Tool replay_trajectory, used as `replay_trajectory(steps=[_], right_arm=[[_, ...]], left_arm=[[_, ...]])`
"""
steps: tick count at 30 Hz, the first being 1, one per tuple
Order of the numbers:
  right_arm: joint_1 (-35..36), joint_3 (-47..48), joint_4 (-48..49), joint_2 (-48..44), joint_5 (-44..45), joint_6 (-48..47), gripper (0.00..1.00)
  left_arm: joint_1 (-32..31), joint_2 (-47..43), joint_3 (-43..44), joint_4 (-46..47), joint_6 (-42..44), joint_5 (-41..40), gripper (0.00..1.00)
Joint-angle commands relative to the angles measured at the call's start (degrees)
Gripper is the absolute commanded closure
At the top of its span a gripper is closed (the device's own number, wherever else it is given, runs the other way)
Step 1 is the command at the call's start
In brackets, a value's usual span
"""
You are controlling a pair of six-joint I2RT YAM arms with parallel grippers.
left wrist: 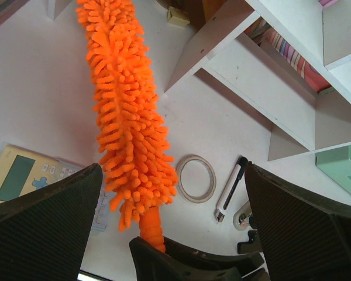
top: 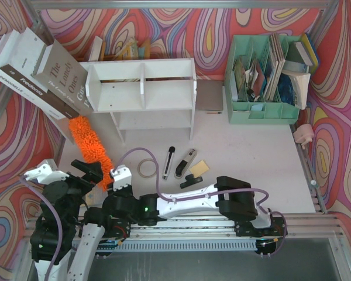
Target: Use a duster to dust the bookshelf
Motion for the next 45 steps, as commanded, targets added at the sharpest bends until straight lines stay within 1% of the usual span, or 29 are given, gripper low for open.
replay_trajectory(steps=[1, 7, 10, 14, 21, 24, 27, 30, 33, 38, 41, 45], right_arm=[[-1.04, 3.82, 2.41, -3.7, 1.43, -1.81, 1.0], [-1.23, 5.16, 5.59, -6.5, 4.38, -6.03, 1.0], [-1.69, 4.94, 5.44, -6.04, 4.5, -5.45, 1.0], [-2.41, 4.97, 2.7, -2.65, 1.71, -2.26, 1.0], [-2.47, 6.11, -0.14, 3.54, -5.32, 0.42, 1.0], [-2.43, 6.98, -1.93, 4.99, -6.66, 1.33, 1.0], [-2.37, 6.58, -2.12, 3.08, -5.27, 0.57, 1.0], [-2.29, 3.82, 0.67, -1.56, -3.19, -0.96, 1.0], [-2.08, -1.13, 5.68, -6.47, -1.84, -3.19, 1.0], [-1.78, -3.66, 10.87, -11.49, -2.12, -6.11, 1.0], [-1.66, -4.9, 13.38, -11.53, -2.74, -7.0, 1.0], [-1.68, -2.79, 9.14, -7.64, -2.54, -4.72, 1.0]], left_arm=[[0.27, -0.67, -0.73, 0.32, 0.21, -0.07, 0.02], [0.33, -0.22, -0.65, 0.36, 0.21, -0.18, 0.02], [0.27, -0.46, -0.69, 0.32, 0.21, -0.18, 0.02], [0.28, -0.57, -0.73, 0.31, 0.16, -0.27, 0.02], [0.27, -0.57, -0.74, 0.32, 0.03, -0.25, 0.02], [0.29, -0.49, -0.73, 0.33, 0.04, -0.36, 0.02], [0.27, -0.49, -0.73, 0.24, 0.0, -0.36, 0.02], [0.27, -0.57, -0.75, 0.24, 0.02, -0.52, 0.02], [0.27, -0.34, -0.73, 0.32, -0.03, -0.44, 0.02], [0.27, -0.05, -0.73, 0.34, -0.01, -0.51, 0.02], [0.27, -0.13, -0.74, 0.3, -0.06, -0.56, 0.02], [0.27, -0.13, -0.73, 0.33, 0.01, -0.63, 0.02]])
